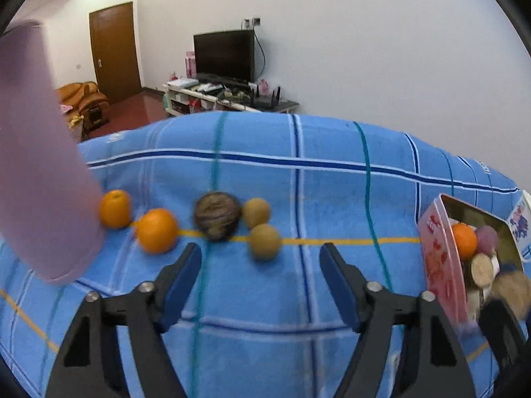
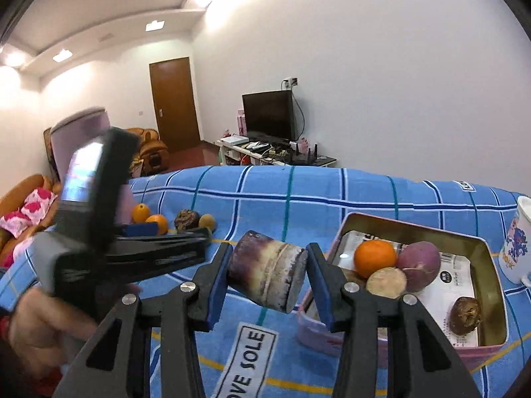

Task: Organize fruits
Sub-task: 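Grasp a small tan round fruit with the left tool while the right tool lifts the chunk, then carry the tan fruit and the cylindrical chunk over the pink tin with both tools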

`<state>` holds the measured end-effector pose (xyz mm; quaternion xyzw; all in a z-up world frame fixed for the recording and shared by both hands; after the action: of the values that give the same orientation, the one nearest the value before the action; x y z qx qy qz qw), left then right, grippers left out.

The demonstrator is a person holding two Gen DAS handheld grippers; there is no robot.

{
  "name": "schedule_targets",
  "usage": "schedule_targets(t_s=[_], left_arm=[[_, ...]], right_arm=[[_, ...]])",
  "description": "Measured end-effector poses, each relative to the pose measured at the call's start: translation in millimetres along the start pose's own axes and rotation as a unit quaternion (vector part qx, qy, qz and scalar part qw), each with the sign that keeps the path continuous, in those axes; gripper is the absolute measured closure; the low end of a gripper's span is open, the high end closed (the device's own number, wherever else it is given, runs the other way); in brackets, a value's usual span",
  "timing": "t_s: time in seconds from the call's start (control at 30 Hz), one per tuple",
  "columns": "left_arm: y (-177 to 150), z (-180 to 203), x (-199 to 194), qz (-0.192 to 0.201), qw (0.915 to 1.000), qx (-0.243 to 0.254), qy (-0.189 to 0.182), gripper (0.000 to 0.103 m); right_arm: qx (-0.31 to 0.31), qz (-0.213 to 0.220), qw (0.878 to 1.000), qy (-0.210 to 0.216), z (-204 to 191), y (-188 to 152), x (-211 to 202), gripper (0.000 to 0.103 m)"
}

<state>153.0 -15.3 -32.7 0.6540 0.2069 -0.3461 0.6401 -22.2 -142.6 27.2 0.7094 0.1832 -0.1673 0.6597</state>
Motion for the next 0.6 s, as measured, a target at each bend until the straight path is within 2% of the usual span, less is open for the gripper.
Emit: schedule_targets(t_s=[0.07, 0.27, 0.37, 0.53, 0.6], left_arm=[[3.3, 7.0, 12.5, -0.017, 0.9998, -0.005, 0.007, 0.044], [7.9, 14.5, 44.4, -0.05, 0.9974, -0.013, 0.051, 0.062], [10.6, 19.1, 45.8, -0.046, 0.9972, -0.009, 0.058, 0.073], [7.7, 20.4, 41.8, -0.042, 0.9976, -0.005, 0.054, 0.076], [5.5, 17.8, 30.8, -0.023, 0.9986, -0.012, 0.047, 0.076]], right_arm=[[0.01, 0.0, 1.0, 0.006, 6.8, 0.9, -2.6, 0.056], [0.021, 0.005, 1.0, 0.012, 11.7, 5.6, -1.8, 0.056], [0.024, 0.004, 1.0, 0.012, 14.2, 6.6, 0.1, 0.056], [0.025, 0.003, 1.0, 0.007, 12.4, 4.6, 0.8, 0.056], [0.024, 0.009, 1.0, 0.003, 11.4, 4.1, -0.4, 0.056]])
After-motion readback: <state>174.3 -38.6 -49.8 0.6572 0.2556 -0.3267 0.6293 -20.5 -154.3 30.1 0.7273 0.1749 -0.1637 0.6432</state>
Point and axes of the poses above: each gripper's, at about its wrist camera, not at the fingertips, and x roughly the way its jaws point, z to its right, y to its top, the point moved 2 cm from there along x, roughly the way its jaws point, and after that the axes turned 1 degree about -x, right-handed, at the moved point
